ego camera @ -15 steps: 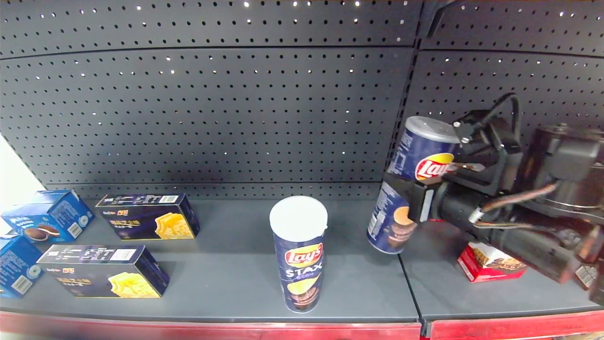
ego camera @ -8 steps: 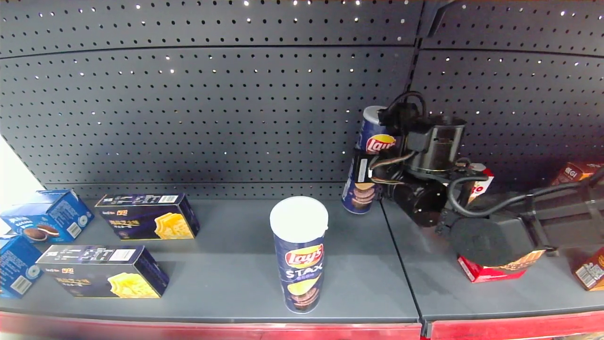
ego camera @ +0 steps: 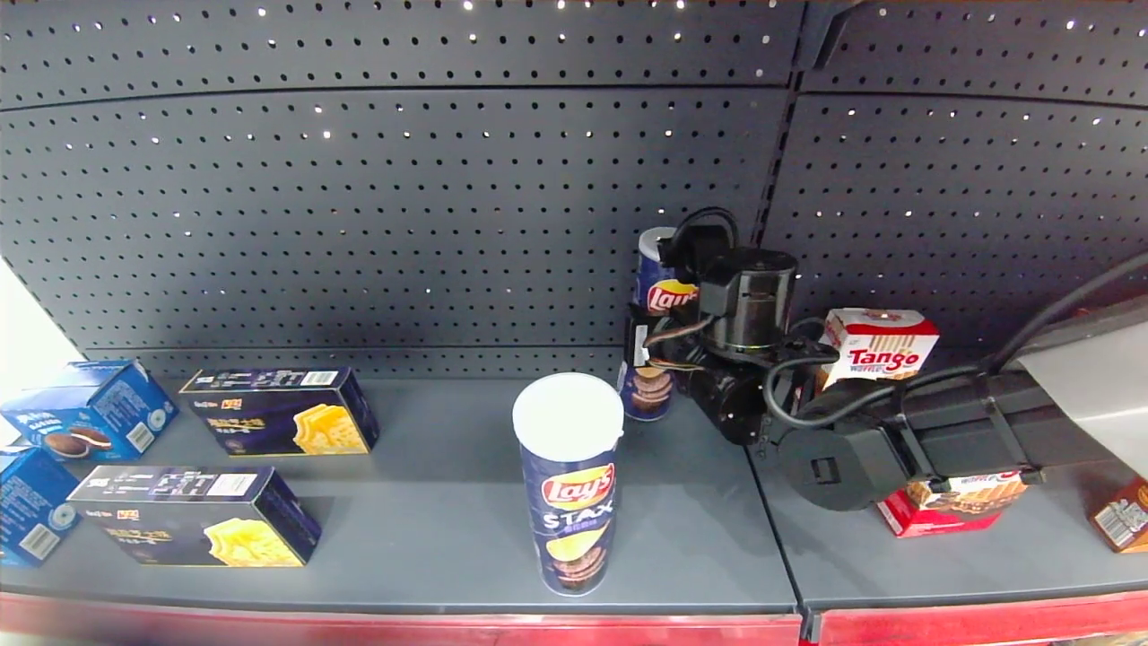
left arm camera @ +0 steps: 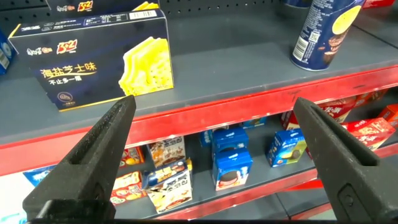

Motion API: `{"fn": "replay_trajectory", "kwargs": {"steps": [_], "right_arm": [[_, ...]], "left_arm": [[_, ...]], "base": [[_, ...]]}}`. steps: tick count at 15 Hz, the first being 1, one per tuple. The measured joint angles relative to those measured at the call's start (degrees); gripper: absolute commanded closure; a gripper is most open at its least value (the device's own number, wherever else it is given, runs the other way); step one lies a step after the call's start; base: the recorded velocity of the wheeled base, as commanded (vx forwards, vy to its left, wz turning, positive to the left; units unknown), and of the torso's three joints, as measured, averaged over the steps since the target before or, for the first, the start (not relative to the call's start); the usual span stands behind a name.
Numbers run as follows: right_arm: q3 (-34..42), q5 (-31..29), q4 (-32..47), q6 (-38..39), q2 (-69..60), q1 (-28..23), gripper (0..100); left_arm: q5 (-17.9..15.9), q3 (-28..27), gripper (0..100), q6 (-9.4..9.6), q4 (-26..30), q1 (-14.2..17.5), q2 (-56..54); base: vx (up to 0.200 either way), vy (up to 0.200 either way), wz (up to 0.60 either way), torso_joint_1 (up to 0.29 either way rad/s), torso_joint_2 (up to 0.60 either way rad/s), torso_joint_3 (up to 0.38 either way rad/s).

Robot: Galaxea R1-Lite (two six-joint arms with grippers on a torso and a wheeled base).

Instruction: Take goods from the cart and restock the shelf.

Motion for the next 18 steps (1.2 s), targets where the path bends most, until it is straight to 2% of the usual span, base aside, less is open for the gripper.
{"fn": "replay_trajectory", "kwargs": {"steps": [10, 18], "right_arm": [[-1.2, -1.3, 0.1, -0.1, 1.9, 5.0, 100], [-2.8, -0.9, -0.3, -0.5, 4.7, 4.6, 100]], "left_arm": [[0.0, 0.0, 0, 0.01, 0.0, 0.0, 0.0], [0.0, 0.0, 0, 0.01, 0.0, 0.0, 0.0]], "base": [[0.000, 0.000, 0.00, 0.000, 0.00, 0.000], [0.000, 0.000, 0.00, 0.000, 0.00, 0.000]]}}
